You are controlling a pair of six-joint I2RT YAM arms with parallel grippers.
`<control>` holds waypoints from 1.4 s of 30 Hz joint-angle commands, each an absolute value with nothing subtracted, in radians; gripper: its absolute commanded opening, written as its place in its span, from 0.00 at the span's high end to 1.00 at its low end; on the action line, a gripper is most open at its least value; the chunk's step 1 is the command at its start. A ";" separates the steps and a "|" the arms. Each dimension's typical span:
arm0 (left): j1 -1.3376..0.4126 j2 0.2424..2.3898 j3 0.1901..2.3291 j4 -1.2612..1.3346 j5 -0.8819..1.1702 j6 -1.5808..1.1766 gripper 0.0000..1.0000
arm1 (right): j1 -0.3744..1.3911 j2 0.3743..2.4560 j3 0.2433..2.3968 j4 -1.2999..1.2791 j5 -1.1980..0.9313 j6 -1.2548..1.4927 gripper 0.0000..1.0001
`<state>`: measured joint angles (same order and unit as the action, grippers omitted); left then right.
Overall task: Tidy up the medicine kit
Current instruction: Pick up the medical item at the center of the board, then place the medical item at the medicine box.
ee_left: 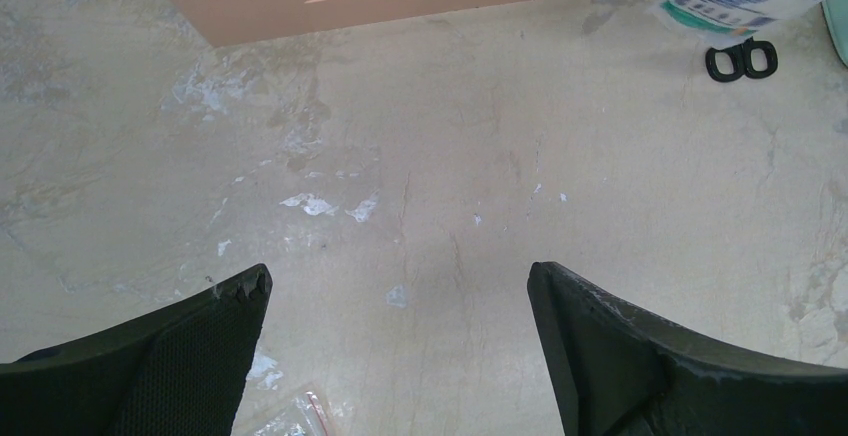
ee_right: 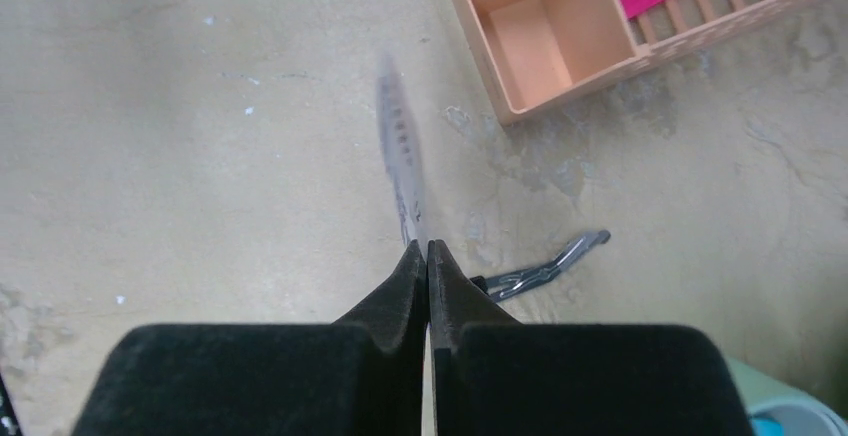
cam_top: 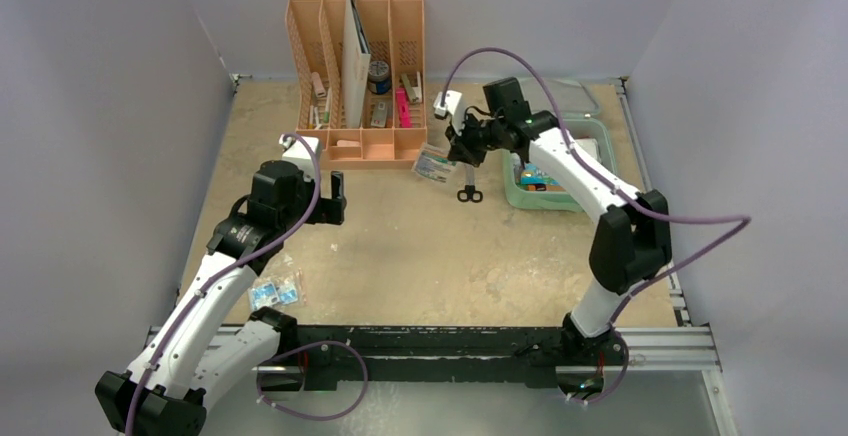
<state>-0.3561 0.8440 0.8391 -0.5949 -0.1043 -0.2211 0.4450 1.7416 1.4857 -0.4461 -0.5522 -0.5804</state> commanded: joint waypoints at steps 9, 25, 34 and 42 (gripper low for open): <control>-0.362 0.846 0.835 -0.580 -0.036 -0.227 0.00 | 0.449 1.517 1.495 -0.510 -0.298 -0.210 1.00; -0.362 0.855 0.832 -0.577 -0.040 -0.224 0.00 | 0.244 1.476 1.540 -0.640 0.071 -0.138 1.00; -0.361 0.861 0.831 -0.576 -0.048 -0.221 0.00 | 0.076 1.560 1.568 -0.658 0.134 -0.102 1.00; -0.362 0.857 0.830 -0.580 -0.068 -0.218 0.00 | -0.041 1.681 1.632 -0.626 -0.070 0.025 1.00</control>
